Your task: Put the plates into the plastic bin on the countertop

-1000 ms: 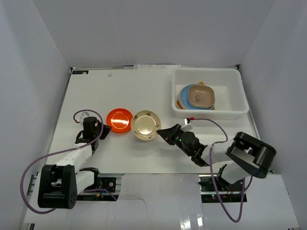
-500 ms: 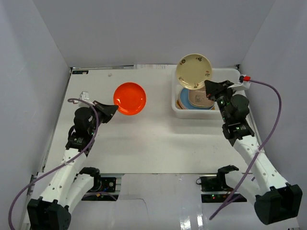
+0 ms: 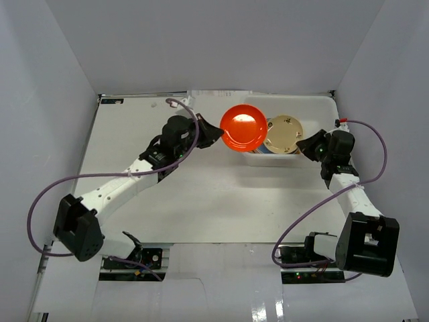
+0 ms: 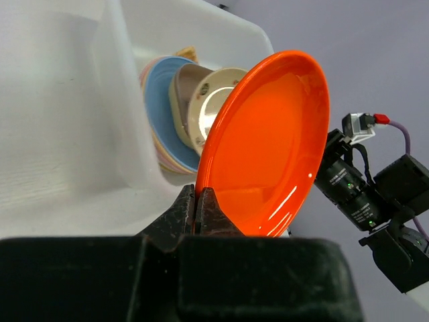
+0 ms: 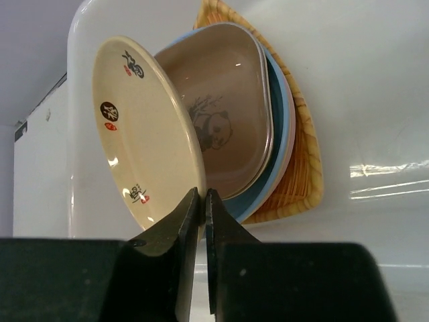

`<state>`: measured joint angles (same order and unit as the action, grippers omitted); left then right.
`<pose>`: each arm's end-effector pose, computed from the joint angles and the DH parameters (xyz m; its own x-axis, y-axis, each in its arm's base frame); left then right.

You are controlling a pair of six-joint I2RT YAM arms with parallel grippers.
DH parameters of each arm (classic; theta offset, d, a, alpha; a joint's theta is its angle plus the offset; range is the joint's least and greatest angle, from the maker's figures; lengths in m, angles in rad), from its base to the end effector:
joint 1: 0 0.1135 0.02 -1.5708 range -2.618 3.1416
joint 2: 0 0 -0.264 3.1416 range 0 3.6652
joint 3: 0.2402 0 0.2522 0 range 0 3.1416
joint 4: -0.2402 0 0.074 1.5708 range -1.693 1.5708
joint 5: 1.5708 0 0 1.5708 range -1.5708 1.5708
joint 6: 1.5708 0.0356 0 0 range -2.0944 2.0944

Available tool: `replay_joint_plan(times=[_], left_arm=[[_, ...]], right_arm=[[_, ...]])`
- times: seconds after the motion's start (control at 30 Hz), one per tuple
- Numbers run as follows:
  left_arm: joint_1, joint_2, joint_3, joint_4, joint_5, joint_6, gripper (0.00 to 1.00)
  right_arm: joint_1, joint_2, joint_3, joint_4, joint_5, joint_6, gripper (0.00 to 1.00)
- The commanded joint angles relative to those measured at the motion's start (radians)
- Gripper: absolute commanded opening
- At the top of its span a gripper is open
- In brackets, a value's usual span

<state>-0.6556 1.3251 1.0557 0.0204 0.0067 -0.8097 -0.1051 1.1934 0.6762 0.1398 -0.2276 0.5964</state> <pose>0.2488 -0.1917 0.3352 -0.5799 -0.4675 -0.6673 0.2826 0.6528 -0.7029 0.2657 -0.0200 0.2499 -0.3630 0.5885 -0.7224 0.1178 0.7981 0.5909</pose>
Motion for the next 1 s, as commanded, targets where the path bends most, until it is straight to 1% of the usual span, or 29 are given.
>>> replay_joint_plan(times=[0.0,0.03,0.1,0.13,0.23,0.3,0.37,0.4,0.47,0.5,0.53,0.6,0.63,0.67,0.77,0.8,0.87,0.9,0.93,0.97], left_arm=[[-0.071,0.078,0.146,0.043,-0.05,0.052,0.0],[-0.079,0.106,0.17,0.039,-0.056,0.059,0.0],[-0.088,0.187,0.243,0.014,-0.066,0.063,0.0],[-0.098,0.212,0.268,0.007,-0.073,0.064,0.0],[-0.111,0.307,0.352,-0.014,-0.085,0.069,0.0],[-0.121,0.371,0.407,-0.014,-0.089,0.069,0.0],[-0.125,0.414,0.447,-0.049,-0.093,0.066,0.0],[-0.127,0.437,0.467,-0.066,-0.093,0.063,0.0],[-0.13,0.508,0.533,-0.097,-0.088,0.063,0.0],[-0.131,0.534,0.558,-0.111,-0.082,0.064,0.0],[-0.133,0.586,0.608,-0.125,-0.076,0.066,0.0],[-0.139,0.632,0.656,-0.16,-0.067,0.073,0.0],[-0.141,0.679,0.682,-0.177,-0.063,0.075,0.0],[-0.141,0.701,0.738,-0.213,-0.063,0.078,0.0],[-0.142,0.76,0.821,-0.263,-0.077,0.09,0.0],[-0.142,0.775,0.843,-0.275,-0.08,0.098,0.02],[-0.142,0.818,0.897,-0.321,-0.07,0.106,0.13],[-0.142,0.829,0.937,-0.333,-0.06,0.106,0.2],[-0.142,0.832,0.943,-0.338,-0.044,0.106,0.32],[-0.142,0.826,0.932,-0.335,-0.042,0.103,0.39]], right_arm=[[-0.002,0.015,0.002,0.058,-0.102,-0.009,0.14],[-0.004,0.012,0.002,0.052,-0.107,-0.01,0.34],[-0.004,0.0,0.003,0.029,-0.09,-0.023,0.51],[-0.004,-0.03,0.002,0.023,-0.072,-0.027,0.69],[-0.013,-0.101,0.014,-0.015,-0.029,-0.037,0.87],[-0.031,-0.173,0.025,-0.046,-0.001,-0.037,0.87],[-0.045,-0.234,0.025,-0.066,0.049,-0.032,0.84],[-0.053,-0.298,0.025,-0.09,0.071,-0.029,0.82],[-0.053,-0.359,0.019,-0.109,0.121,-0.029,0.79],[-0.053,-0.409,0.016,-0.115,0.123,-0.029,0.78],[-0.053,-0.425,0.011,-0.114,0.116,-0.029,0.77],[-0.053,-0.448,0.013,-0.127,0.061,-0.03,0.76],[-0.051,-0.449,0.019,-0.134,0.022,-0.03,0.76],[-0.051,-0.451,0.019,-0.135,0.005,-0.03,0.75],[-0.05,-0.465,0.0,-0.121,-0.041,-0.024,0.75],[-0.05,-0.469,-0.004,-0.118,-0.05,-0.023,0.75],[-0.048,-0.469,-0.013,-0.114,-0.065,-0.023,0.75],[-0.048,-0.469,-0.023,-0.115,-0.07,-0.023,0.74],[-0.047,-0.469,-0.026,-0.114,-0.075,-0.023,0.74],[-0.047,-0.471,-0.032,-0.115,-0.076,-0.024,0.75]])
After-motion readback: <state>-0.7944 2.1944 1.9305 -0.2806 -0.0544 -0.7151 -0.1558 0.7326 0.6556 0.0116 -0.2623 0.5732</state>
